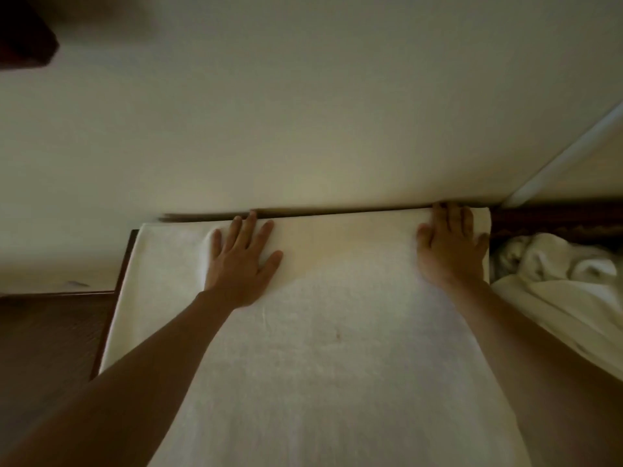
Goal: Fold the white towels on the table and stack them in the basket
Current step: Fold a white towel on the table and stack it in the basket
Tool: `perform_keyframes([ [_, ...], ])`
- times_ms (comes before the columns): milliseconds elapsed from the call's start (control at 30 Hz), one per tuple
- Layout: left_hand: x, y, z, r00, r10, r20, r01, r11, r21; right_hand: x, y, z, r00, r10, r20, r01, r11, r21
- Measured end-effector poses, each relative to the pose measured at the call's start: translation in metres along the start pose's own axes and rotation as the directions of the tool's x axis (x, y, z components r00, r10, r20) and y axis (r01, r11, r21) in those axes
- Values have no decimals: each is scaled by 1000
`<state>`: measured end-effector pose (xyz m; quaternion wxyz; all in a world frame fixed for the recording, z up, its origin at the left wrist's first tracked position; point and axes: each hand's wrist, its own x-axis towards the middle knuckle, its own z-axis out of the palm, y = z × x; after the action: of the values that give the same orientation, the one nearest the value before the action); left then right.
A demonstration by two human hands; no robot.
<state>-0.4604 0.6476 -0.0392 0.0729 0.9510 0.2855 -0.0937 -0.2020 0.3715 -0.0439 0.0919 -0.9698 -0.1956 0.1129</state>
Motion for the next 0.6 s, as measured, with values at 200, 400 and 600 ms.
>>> perform_keyframes([
  [200,-25,-110,-9,991,-128,-36,125,990,-62,-2,-13,-1,998,57,-24,-59,990,-131],
  [400,-22,-183,-11,962,-267,-49,252,946,-204,-93,-113,6,994,58,-96,-73,985,-157],
  [600,-69,-180,-5,990,-82,-117,51,968,-244,-268,-271,105,1000,-27,-15,27,999,-25],
])
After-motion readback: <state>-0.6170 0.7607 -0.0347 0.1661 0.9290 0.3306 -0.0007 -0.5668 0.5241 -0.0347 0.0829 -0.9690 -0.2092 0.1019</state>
